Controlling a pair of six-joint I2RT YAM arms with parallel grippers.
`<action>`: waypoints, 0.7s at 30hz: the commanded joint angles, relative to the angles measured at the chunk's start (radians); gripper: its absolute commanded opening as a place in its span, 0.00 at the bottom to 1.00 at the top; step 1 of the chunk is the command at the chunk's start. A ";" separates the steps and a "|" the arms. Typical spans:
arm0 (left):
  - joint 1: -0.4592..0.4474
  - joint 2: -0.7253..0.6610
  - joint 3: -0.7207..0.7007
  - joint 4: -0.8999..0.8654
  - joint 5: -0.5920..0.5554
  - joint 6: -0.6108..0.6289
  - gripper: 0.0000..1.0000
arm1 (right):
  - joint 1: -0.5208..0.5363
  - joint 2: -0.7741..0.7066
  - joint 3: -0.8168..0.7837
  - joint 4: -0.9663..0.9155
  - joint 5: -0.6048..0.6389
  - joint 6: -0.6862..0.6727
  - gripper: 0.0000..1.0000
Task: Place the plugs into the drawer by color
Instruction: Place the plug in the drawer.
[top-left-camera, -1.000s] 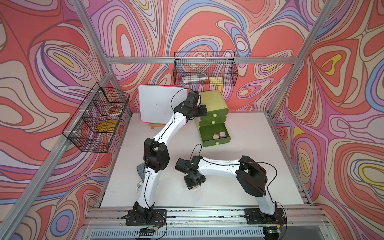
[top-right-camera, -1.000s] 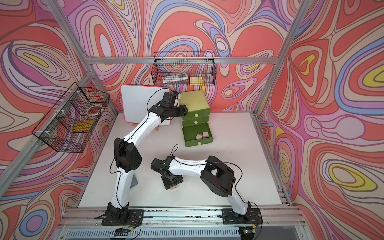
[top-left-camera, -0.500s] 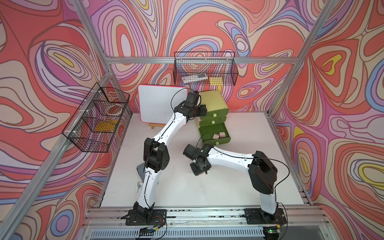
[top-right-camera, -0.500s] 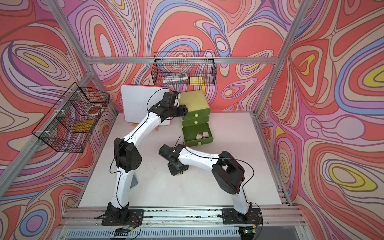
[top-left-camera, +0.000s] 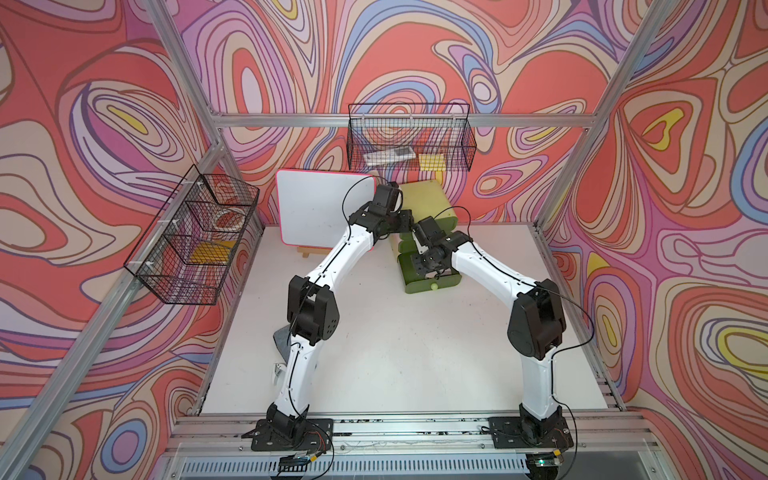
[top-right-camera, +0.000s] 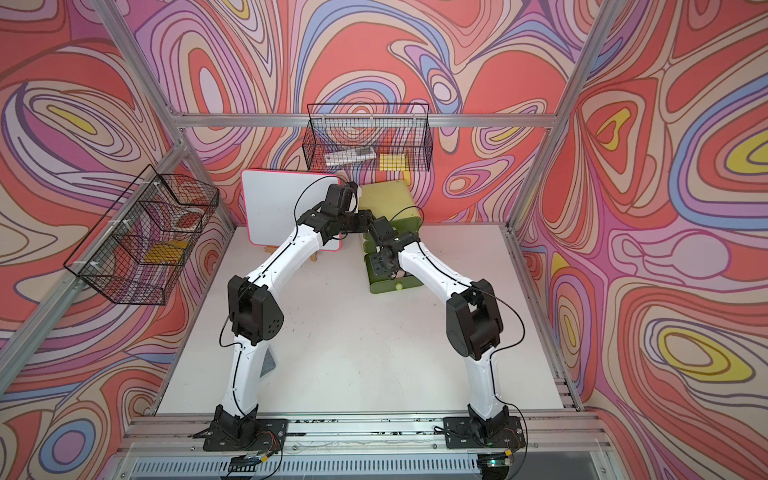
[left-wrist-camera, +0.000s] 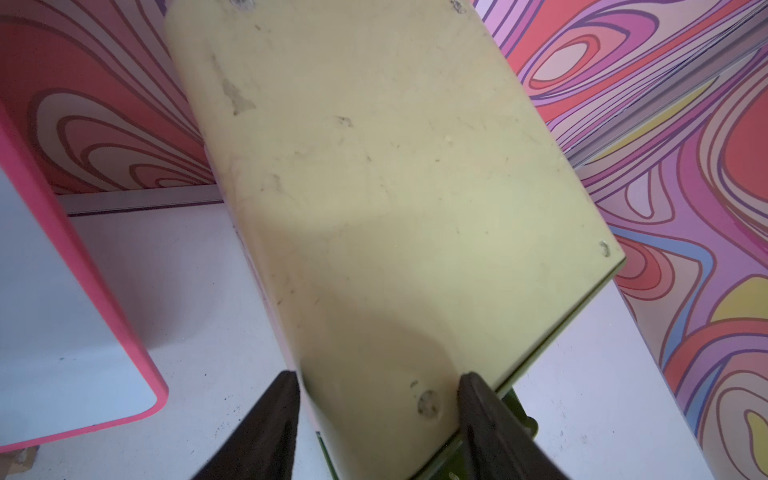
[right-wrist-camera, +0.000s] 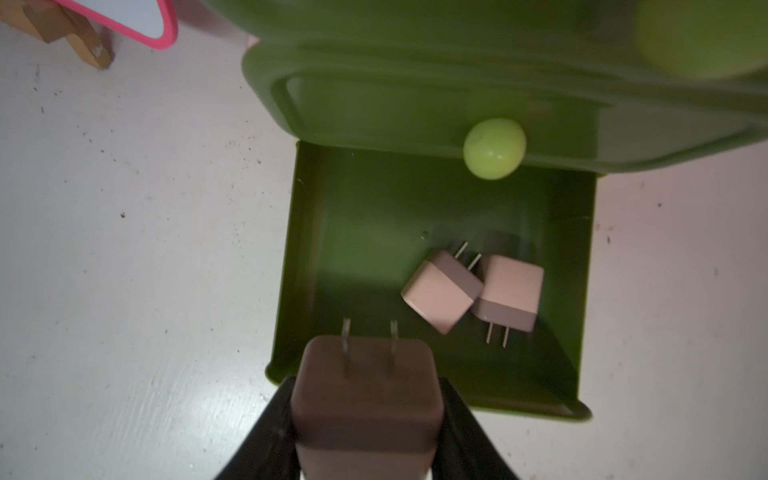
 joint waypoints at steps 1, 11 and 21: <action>0.001 -0.005 0.002 -0.081 -0.030 0.027 0.60 | -0.002 0.059 0.037 0.037 -0.035 -0.045 0.39; 0.000 0.003 0.003 -0.077 -0.019 0.019 0.60 | -0.002 0.083 -0.019 0.101 -0.083 0.028 0.39; 0.001 0.009 0.003 -0.077 -0.012 0.013 0.60 | -0.002 0.120 -0.045 0.133 -0.123 0.062 0.38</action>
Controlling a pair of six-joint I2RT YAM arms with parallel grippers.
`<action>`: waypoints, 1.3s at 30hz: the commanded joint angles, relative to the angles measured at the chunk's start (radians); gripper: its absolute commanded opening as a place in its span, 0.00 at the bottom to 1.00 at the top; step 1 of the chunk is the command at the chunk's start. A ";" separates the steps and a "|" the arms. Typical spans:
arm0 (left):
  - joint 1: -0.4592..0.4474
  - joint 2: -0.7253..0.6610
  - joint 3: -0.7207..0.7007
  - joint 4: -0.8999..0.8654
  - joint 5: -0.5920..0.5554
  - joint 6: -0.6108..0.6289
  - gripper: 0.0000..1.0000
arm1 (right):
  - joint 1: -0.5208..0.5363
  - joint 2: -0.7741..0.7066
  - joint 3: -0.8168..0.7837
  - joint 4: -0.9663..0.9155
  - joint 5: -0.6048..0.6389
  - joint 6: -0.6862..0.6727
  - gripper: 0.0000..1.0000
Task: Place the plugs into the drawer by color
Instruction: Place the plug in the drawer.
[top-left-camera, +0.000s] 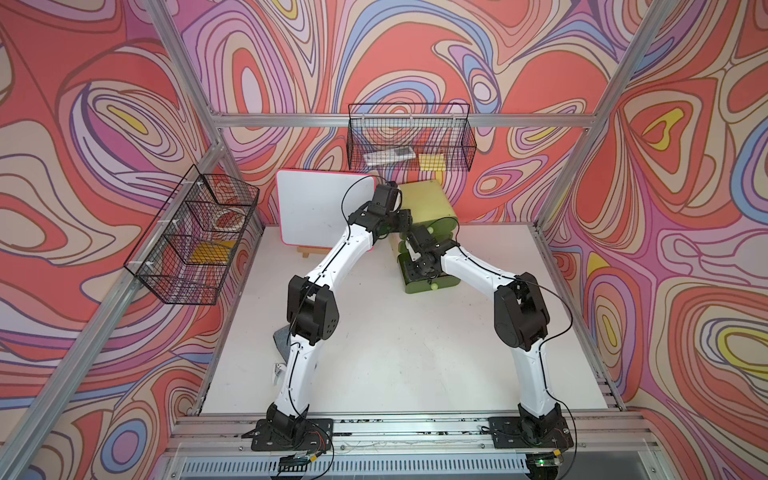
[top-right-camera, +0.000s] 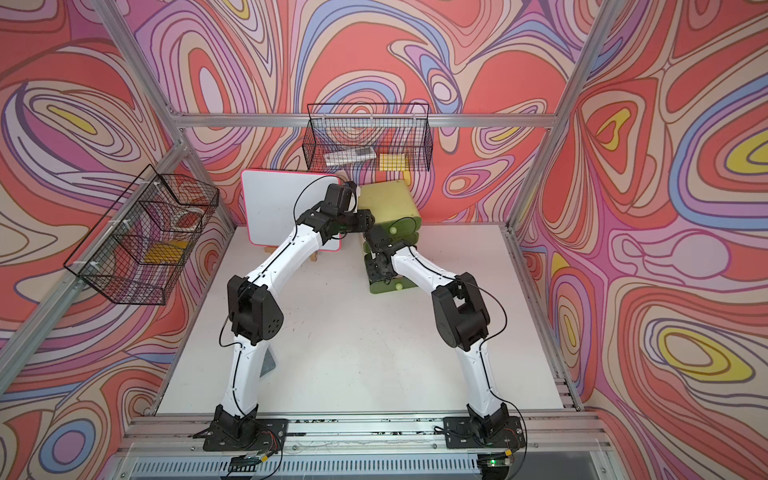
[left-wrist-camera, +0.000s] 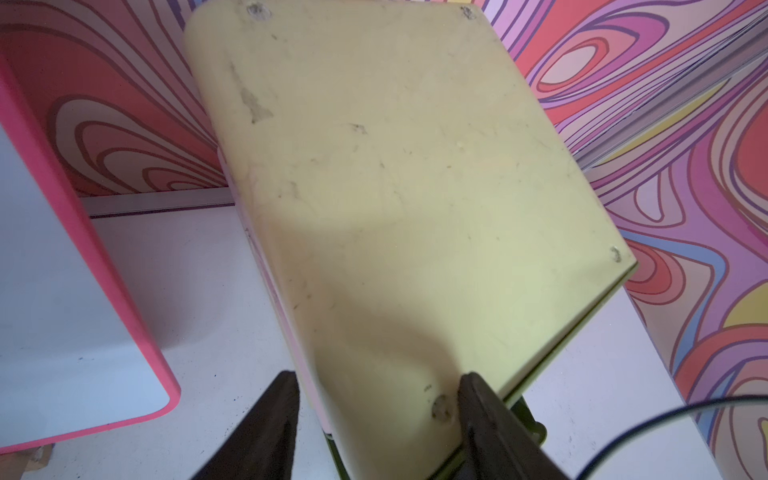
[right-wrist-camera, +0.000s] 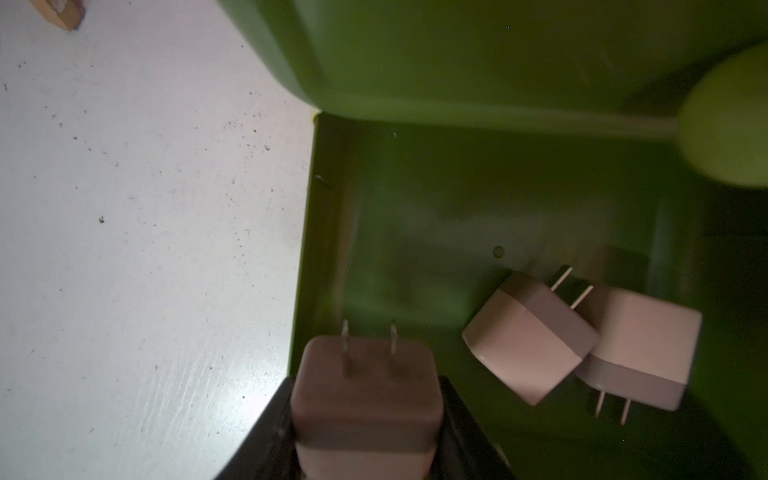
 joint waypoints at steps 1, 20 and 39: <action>-0.004 0.010 0.002 -0.079 -0.007 0.011 0.60 | 0.001 0.021 -0.018 0.038 -0.026 0.023 0.38; -0.004 0.008 0.005 -0.082 -0.005 0.010 0.60 | 0.001 0.064 0.017 0.042 -0.011 0.005 0.46; 0.006 0.030 0.015 -0.090 0.004 -0.001 0.60 | -0.010 -0.477 -0.568 0.519 0.062 -0.039 0.45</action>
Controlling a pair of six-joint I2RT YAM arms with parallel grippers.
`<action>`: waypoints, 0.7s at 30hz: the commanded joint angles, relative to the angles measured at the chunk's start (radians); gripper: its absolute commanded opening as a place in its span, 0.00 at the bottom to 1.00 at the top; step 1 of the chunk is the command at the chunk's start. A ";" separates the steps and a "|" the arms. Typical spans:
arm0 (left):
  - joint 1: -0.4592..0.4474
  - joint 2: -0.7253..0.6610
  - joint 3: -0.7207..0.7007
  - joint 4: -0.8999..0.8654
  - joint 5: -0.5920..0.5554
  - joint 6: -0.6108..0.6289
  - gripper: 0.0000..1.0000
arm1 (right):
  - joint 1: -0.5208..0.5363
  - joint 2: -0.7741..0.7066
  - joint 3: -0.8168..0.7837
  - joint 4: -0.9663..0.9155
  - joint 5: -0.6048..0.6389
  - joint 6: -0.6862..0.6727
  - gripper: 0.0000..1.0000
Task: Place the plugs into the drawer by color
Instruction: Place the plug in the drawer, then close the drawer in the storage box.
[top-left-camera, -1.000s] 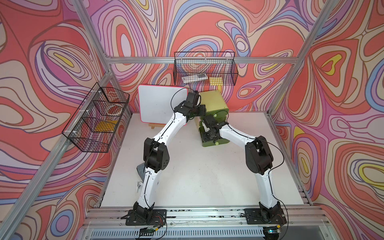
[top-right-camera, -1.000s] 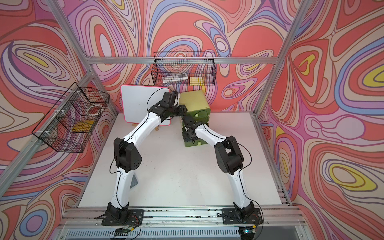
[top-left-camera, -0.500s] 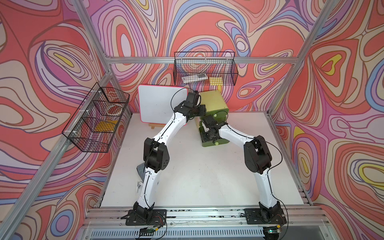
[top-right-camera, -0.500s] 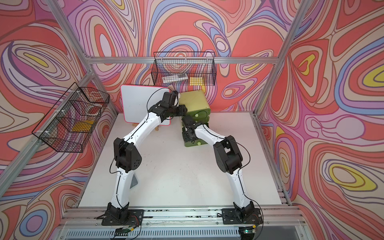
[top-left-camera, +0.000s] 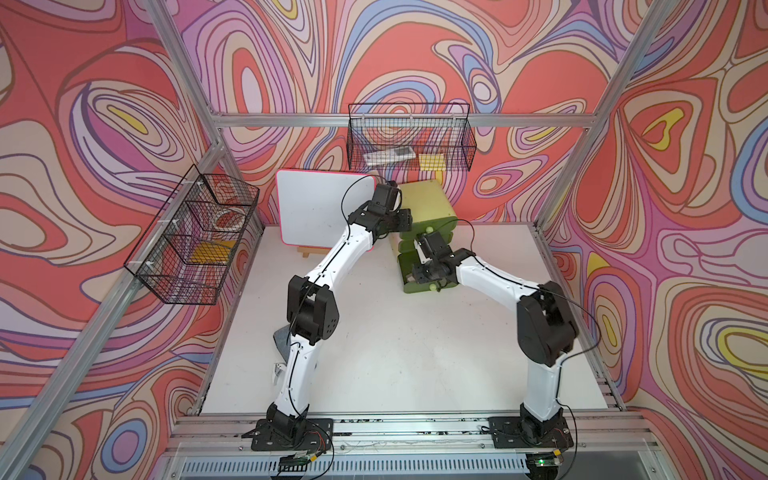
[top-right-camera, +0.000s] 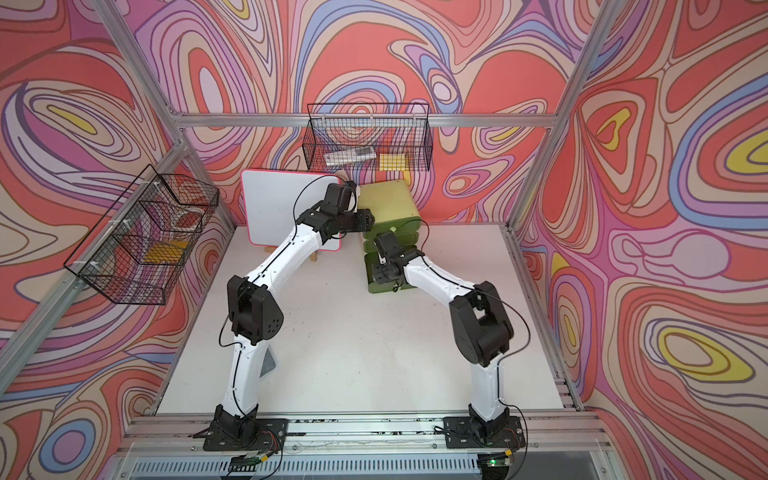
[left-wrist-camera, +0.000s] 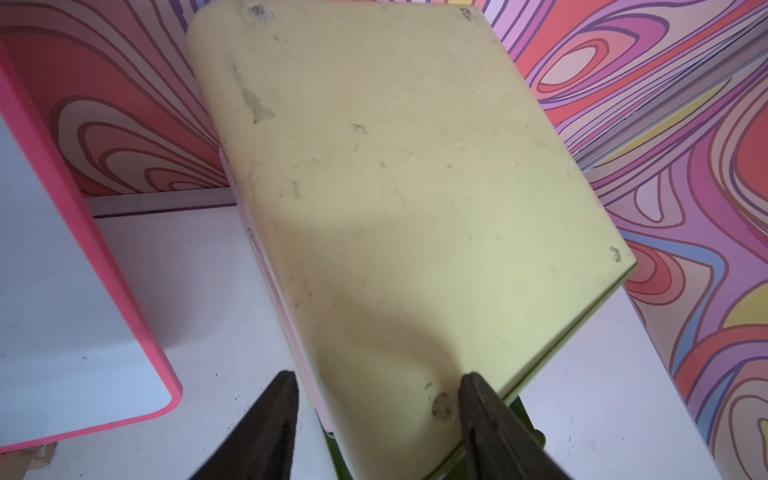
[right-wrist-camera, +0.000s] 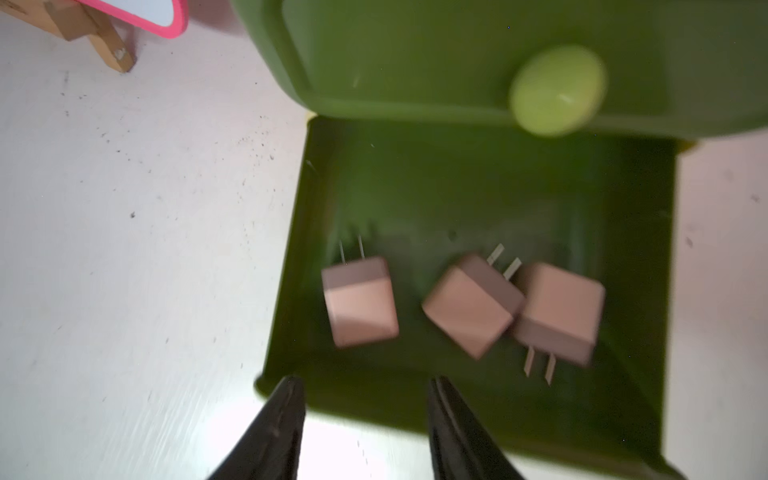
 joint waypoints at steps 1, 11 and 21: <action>0.005 0.032 0.010 -0.086 0.006 -0.001 0.60 | -0.001 -0.183 -0.223 0.296 0.028 -0.015 0.43; 0.005 0.034 0.010 -0.093 0.007 -0.006 0.60 | 0.001 -0.276 -0.640 0.651 0.074 0.069 0.21; 0.006 0.034 0.012 -0.102 0.006 0.000 0.60 | 0.000 -0.085 -0.633 0.785 0.059 0.099 0.15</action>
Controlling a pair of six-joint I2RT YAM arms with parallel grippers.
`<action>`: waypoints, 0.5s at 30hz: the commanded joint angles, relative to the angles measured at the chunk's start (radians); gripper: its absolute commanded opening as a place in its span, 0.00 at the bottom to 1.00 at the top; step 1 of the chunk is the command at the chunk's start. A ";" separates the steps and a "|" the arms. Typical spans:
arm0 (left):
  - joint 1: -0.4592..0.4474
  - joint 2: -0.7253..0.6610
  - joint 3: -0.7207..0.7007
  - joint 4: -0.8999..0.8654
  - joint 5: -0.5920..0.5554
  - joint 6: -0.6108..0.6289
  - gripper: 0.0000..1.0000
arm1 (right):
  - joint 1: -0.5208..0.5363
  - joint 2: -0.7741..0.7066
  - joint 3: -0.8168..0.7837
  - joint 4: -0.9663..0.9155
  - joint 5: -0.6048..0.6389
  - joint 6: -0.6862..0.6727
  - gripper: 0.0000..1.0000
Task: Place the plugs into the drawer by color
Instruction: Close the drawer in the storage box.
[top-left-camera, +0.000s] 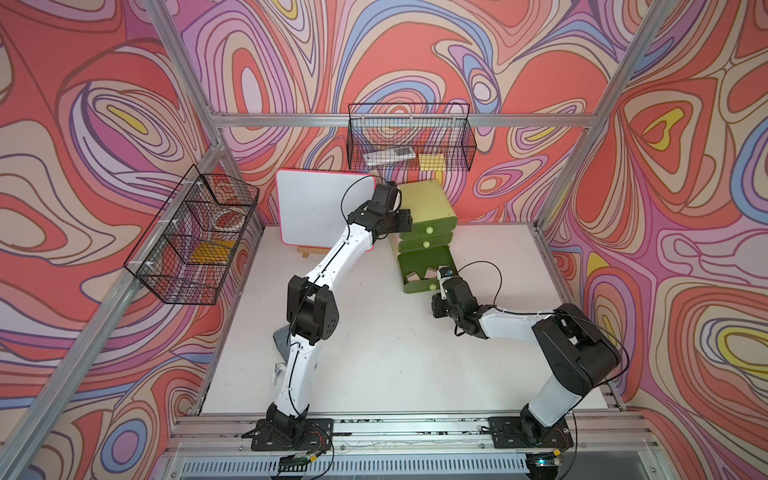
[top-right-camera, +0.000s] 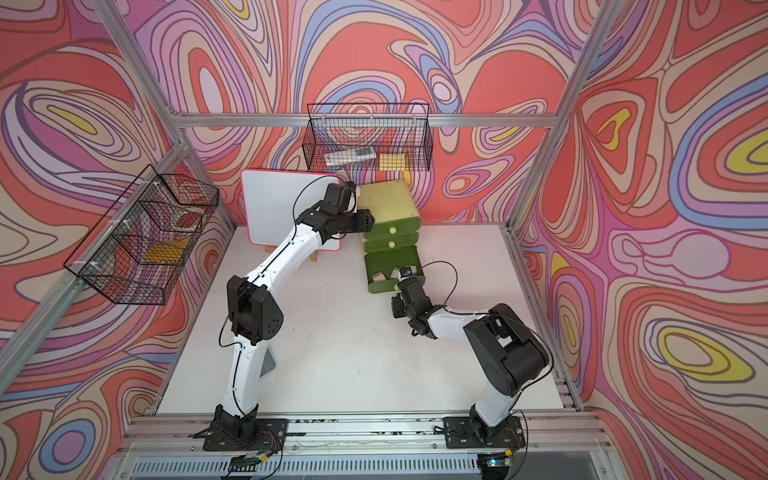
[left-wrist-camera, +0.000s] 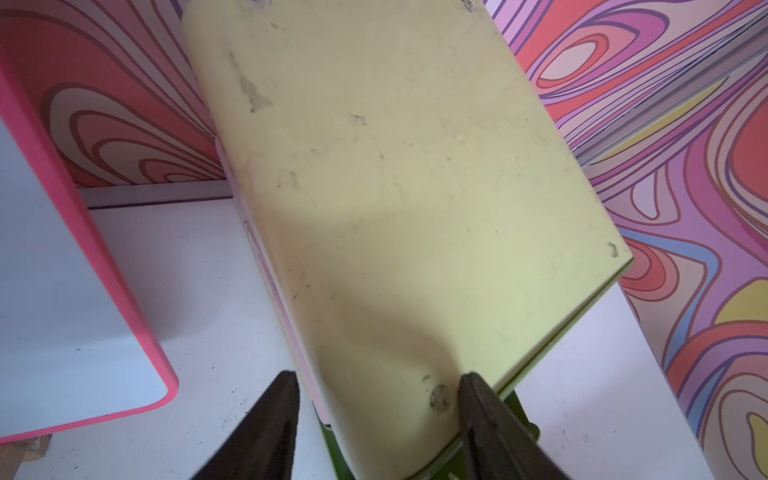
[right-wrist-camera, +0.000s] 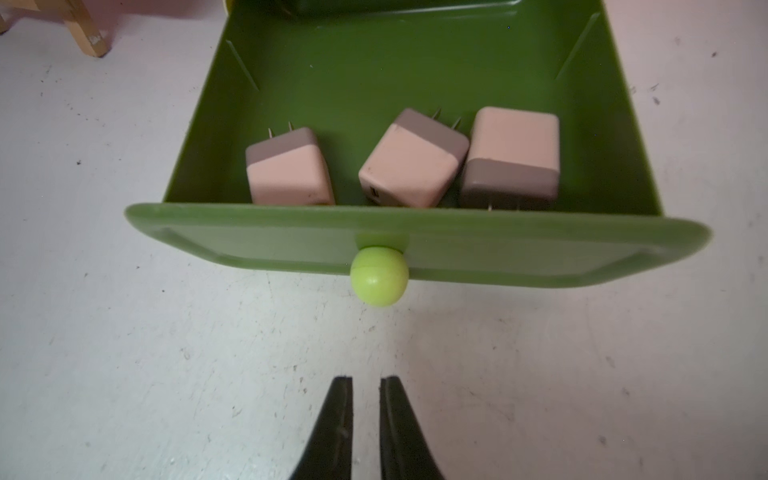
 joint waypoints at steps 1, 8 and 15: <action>0.005 0.035 0.013 -0.086 -0.005 0.011 0.60 | 0.001 0.043 0.024 0.086 0.008 0.020 0.14; 0.006 0.044 0.043 -0.109 -0.007 0.021 0.60 | -0.003 0.131 0.080 0.129 0.034 0.004 0.10; 0.008 0.051 0.040 -0.117 -0.003 0.017 0.60 | -0.021 0.196 0.167 0.131 0.022 0.012 0.08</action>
